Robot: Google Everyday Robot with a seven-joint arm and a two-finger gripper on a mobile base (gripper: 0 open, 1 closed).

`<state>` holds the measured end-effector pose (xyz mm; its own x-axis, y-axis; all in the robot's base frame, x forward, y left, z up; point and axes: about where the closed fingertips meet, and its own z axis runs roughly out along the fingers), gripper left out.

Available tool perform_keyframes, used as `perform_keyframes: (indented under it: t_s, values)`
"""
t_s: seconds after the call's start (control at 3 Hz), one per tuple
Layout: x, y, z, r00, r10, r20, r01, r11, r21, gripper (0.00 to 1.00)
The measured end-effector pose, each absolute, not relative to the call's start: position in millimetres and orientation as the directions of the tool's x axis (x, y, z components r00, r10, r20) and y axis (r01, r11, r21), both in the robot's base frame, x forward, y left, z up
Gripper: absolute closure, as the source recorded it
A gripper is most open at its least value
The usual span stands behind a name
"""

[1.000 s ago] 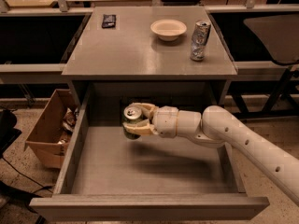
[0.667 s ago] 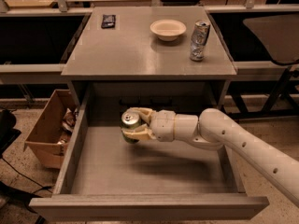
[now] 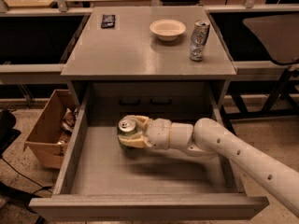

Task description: Place green can into top drawer

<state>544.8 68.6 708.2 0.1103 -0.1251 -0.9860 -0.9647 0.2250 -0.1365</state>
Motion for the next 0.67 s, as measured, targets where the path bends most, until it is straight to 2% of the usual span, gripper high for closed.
perform_keyframes:
  t_s: [0.67]
  values:
    - [544.7, 68.6, 708.2, 0.11, -0.125, -0.986, -0.965, 0.225, -0.136, 0.28]
